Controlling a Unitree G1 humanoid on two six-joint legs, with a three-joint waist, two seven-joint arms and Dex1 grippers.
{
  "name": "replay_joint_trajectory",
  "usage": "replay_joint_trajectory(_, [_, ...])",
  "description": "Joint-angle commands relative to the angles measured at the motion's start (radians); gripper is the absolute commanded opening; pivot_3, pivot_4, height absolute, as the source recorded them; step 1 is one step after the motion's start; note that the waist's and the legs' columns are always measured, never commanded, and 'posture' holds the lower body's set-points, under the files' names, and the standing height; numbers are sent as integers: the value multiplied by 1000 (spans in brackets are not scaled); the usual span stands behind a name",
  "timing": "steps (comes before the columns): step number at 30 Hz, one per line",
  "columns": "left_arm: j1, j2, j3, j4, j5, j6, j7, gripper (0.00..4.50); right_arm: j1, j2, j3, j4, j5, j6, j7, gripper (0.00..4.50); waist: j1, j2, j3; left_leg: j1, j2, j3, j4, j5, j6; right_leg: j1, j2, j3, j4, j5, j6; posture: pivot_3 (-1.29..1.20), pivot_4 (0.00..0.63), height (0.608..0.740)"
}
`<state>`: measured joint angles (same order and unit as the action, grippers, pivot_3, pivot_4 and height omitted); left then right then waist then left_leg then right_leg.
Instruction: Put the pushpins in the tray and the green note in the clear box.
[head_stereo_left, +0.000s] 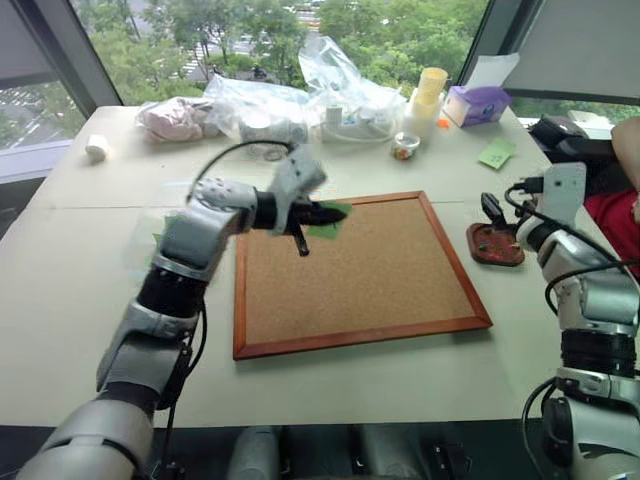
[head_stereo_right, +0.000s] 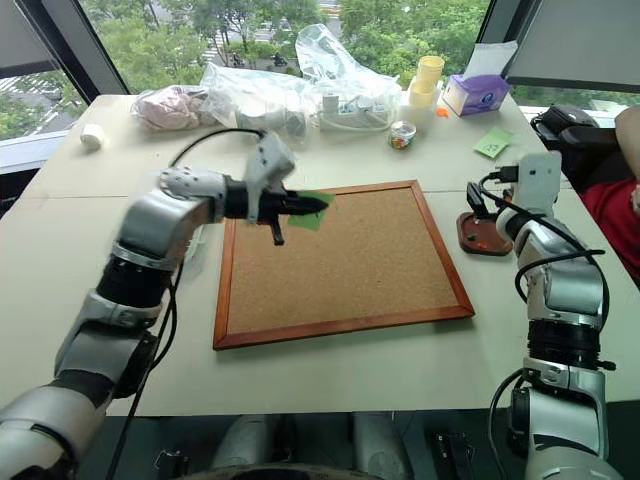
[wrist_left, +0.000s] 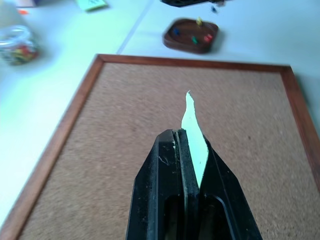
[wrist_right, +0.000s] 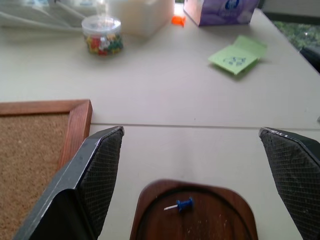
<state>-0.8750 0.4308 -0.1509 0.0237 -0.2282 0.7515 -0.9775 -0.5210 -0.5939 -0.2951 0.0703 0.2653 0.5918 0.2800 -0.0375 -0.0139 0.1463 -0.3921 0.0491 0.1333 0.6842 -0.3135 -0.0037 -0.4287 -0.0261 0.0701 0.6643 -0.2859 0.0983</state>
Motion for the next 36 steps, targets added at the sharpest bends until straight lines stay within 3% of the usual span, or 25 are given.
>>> replay_joint_trajectory(1, [-27,53,93,-89,-19,180,108,0,-53,-13,56,-159,83,43,119,4408,-9,0,0,0,0,-1,0,0,0,0,0,0,0,0,0,0,150,738])
replay_joint_trajectory(5, [-28,133,206,-185,31,468,299,0,-57,15,212,-348,265,128,372,4408,-10,0,0,0,1,-1,0,0,0,0,1,-1,0,0,0,0,150,738])
replay_joint_trajectory(8, [6,196,210,-278,94,671,431,0,-38,15,331,-411,316,159,500,4408,-7,-1,0,0,1,-2,0,0,0,0,1,-1,0,0,0,0,150,738])
replay_joint_trajectory(14, [145,257,229,-385,131,775,557,0,-35,50,451,-372,273,117,556,4408,13,-7,2,0,-2,-2,1,0,1,1,-3,-2,0,0,0,0,150,738])
replay_joint_trajectory(18, [222,261,235,-390,128,736,595,1351,-43,69,467,-337,248,92,562,4500,22,-9,3,0,-1,-2,1,0,0,1,-3,-2,1,0,0,0,150,738])
replay_joint_trajectory(24, [243,289,222,-377,149,662,648,4312,-41,68,449,-313,236,80,560,4500,22,-12,4,0,-1,-1,1,0,0,1,-3,-3,0,0,0,0,150,738])
replay_joint_trajectory(31, [204,266,319,-391,77,544,609,4465,-27,54,351,-318,266,116,520,4500,23,-12,4,-1,-1,-1,1,0,0,0,-3,-3,0,0,0,0,150,738])
replay_joint_trajectory(34, [190,317,275,-410,39,492,535,4465,-8,27,250,-341,321,169,502,4500,24,-12,4,-1,-1,-1,1,0,0,0,-3,-3,0,0,0,0,150,738])
replay_joint_trajectory(36, [155,255,306,-458,-83,469,444,4465,27,-14,157,-366,369,223,484,4500,31,-13,4,-1,-1,-1,1,0,0,1,-4,-3,0,0,0,0,150,738])
